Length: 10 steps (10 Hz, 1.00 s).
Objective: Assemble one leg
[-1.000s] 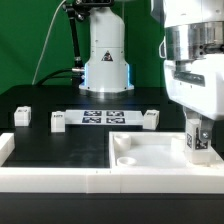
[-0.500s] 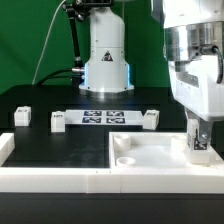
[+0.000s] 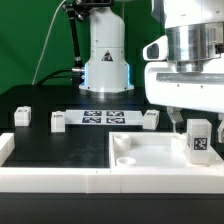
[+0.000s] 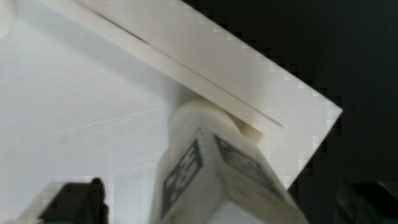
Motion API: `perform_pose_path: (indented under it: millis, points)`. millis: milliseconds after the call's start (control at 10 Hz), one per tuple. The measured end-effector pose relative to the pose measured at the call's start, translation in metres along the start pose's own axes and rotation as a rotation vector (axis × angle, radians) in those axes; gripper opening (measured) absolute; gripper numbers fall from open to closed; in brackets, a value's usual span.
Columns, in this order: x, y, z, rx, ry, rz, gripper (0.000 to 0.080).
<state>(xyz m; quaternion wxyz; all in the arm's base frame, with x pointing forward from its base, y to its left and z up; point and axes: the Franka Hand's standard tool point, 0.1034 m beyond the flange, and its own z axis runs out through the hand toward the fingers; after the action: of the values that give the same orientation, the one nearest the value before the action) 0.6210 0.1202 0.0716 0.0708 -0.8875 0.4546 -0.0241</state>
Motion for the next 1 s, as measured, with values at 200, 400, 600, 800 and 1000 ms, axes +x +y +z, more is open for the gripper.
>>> perform_pose_path:
  millis: [200,400,600,800,1000]
  points:
    - [0.0025,-0.0005,-0.0012,0.002,0.002,-0.245,0.0648]
    - [0.0014,-0.0014,-0.0012,-0.004,0.007,-0.459,0.0648]
    - [-0.0007,-0.0024,-0.0012,-0.011,0.01,-0.64,0.0648]
    - [-0.0004,-0.0024,-0.0014,-0.015,0.011,-0.788,0.0648]
    - [0.0001,-0.0019,-0.0011,-0.016,0.012,-0.789,0.0386]
